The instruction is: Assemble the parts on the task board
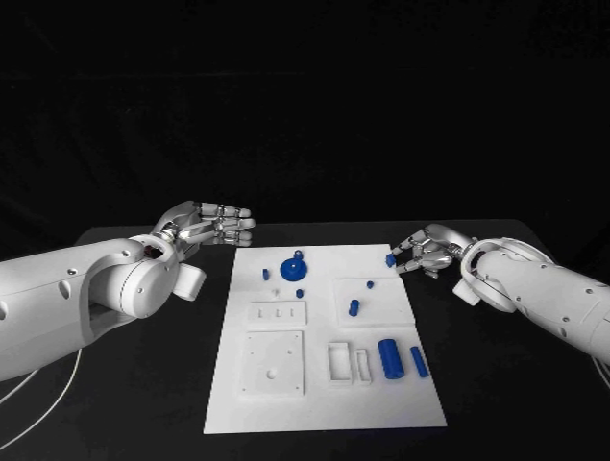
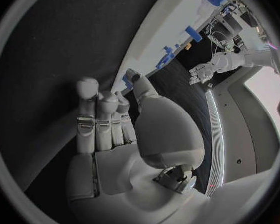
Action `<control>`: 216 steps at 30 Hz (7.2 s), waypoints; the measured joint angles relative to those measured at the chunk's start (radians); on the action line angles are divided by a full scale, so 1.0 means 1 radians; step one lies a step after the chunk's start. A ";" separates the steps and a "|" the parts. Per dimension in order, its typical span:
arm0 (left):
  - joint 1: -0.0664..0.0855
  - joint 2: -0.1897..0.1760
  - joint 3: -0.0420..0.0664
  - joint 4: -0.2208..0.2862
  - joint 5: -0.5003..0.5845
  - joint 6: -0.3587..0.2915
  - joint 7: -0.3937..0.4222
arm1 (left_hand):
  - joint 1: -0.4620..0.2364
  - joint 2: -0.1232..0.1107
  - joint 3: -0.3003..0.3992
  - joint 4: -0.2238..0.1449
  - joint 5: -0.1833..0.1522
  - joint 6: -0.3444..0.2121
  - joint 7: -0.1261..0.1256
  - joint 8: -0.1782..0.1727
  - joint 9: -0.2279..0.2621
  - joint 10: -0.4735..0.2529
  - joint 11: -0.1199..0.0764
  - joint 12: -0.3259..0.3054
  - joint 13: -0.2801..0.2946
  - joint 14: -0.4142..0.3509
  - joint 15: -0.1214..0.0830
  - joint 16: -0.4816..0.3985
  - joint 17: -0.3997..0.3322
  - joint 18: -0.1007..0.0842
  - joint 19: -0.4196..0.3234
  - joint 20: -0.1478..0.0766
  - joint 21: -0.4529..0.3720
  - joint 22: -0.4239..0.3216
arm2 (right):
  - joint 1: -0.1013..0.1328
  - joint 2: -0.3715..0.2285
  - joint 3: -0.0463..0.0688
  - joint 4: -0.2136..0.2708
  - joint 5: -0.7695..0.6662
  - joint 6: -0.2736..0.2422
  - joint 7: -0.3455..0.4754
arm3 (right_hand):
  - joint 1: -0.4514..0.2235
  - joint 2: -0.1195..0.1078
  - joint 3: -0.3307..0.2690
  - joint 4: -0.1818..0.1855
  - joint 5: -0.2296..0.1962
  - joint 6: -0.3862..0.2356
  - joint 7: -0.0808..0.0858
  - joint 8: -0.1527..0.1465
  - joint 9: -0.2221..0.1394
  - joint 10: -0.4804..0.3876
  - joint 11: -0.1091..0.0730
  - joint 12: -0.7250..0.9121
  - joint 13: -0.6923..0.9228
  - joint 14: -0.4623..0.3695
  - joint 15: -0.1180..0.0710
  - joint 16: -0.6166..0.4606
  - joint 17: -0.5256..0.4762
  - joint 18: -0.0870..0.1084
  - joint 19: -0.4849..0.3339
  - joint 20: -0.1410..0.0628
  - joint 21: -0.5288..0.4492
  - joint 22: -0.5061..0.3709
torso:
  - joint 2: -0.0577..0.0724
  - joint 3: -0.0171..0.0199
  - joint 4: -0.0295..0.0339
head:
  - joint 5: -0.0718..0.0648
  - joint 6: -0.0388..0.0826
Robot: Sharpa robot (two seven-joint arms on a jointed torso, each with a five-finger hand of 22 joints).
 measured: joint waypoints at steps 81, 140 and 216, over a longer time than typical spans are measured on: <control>0.000 0.004 0.000 0.001 -0.018 0.036 -0.032 | 0.014 0.014 0.004 -0.015 0.006 0.053 -0.009 0.000 0.001 0.026 -0.015 0.000 0.000 0.107 -0.045 0.055 0.011 0.000 0.052 -0.038 0.043 0.026 | -0.018 0.019 0.000 0.043 -0.008 -0.060 0.009 | -0.033 0.045 0.245 -0.029 -0.162 0.202 -0.003 -0.005 0.002 0.035 0.009 0.051 0.038 0.023 0.006 0.060 0.073 0.001 0.000 0.000 0.114 0.000 | -0.003 -0.0049 -0.0017 | 0.005 0.004; 0.053 0.200 0.002 -0.120 -0.286 0.130 -0.534 | -0.273 -0.129 -0.049 0.327 0.022 0.250 -0.129 0.002 0.575 0.329 -0.168 0.264 0.234 0.170 -0.213 1.031 0.441 -0.031 0.053 -0.215 0.702 0.494 | 0.042 0.097 -0.059 0.496 -0.255 -0.245 -0.418 | -0.050 -0.019 0.427 0.031 -0.209 0.215 -0.004 -0.005 0.002 0.047 0.003 0.057 0.045 0.034 0.002 0.060 0.081 0.001 0.000 0.000 0.135 0.000 | -0.060 -0.0261 -0.0218 | 0.042 -0.028; 0.052 0.272 -0.013 -0.156 -0.361 0.178 -0.636 | -0.226 0.051 -0.156 0.164 0.027 0.247 -0.125 0.001 0.521 0.325 -0.168 0.252 0.204 0.152 -0.209 1.058 0.417 -0.031 0.046 -0.207 0.690 0.515 | 0.042 0.146 -0.076 0.511 -0.286 -0.202 -0.456 | -0.045 -0.025 0.408 0.049 -0.205 0.217 -0.005 -0.006 0.002 0.047 0.004 0.053 0.040 0.034 0.002 0.060 0.080 0.001 0.000 0.000 0.140 0.000 | -0.058 -0.0253 -0.0216 | 0.043 -0.036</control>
